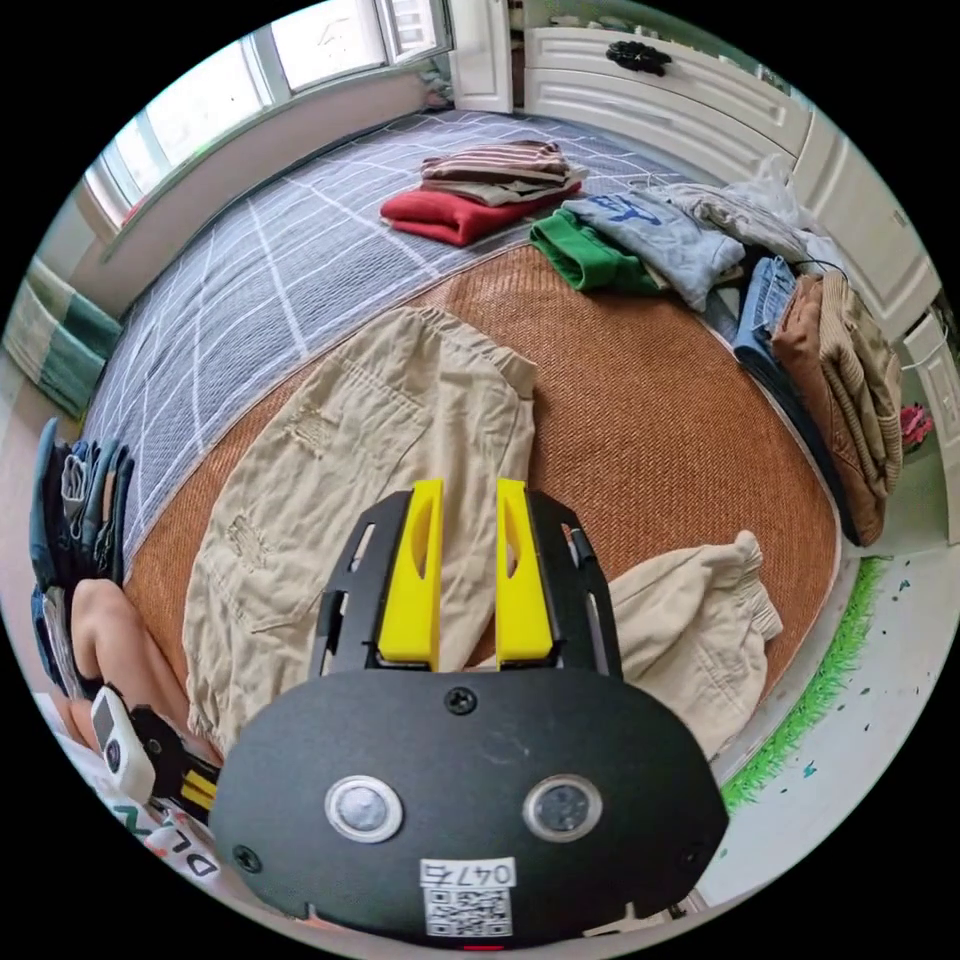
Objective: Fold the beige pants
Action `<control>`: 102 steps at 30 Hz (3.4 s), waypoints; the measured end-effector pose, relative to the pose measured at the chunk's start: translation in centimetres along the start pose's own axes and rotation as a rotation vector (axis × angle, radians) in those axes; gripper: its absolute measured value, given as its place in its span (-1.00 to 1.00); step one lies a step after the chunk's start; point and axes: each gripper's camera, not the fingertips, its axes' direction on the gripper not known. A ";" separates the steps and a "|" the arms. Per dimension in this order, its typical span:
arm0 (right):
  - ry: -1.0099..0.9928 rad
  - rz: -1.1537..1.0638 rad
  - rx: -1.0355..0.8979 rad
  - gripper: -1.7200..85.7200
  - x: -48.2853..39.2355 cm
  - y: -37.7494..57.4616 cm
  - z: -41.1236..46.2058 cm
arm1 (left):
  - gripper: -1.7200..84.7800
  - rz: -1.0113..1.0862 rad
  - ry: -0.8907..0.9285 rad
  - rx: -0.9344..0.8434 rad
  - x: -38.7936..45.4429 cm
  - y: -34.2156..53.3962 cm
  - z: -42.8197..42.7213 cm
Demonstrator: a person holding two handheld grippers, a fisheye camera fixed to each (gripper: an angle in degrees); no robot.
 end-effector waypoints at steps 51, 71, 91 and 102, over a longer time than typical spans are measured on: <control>-0.158 -0.105 0.089 -0.95 -16.8 38.4 -5.1 | -0.98 -0.075 -0.091 1.350 -6.7 39.0 -30.0; -0.067 -0.385 0.097 -0.85 -26.0 34.1 -5.1 | -0.98 -0.998 -0.162 1.123 -18.6 45.0 -27.7; -0.260 -0.262 0.041 -0.95 -18.0 36.0 -6.7 | -0.70 -0.960 -0.047 0.924 -27.1 37.5 -30.7; -0.530 -0.099 0.233 -0.96 -6.1 40.2 -12.6 | -0.65 -0.885 0.033 0.960 -27.3 39.3 -32.3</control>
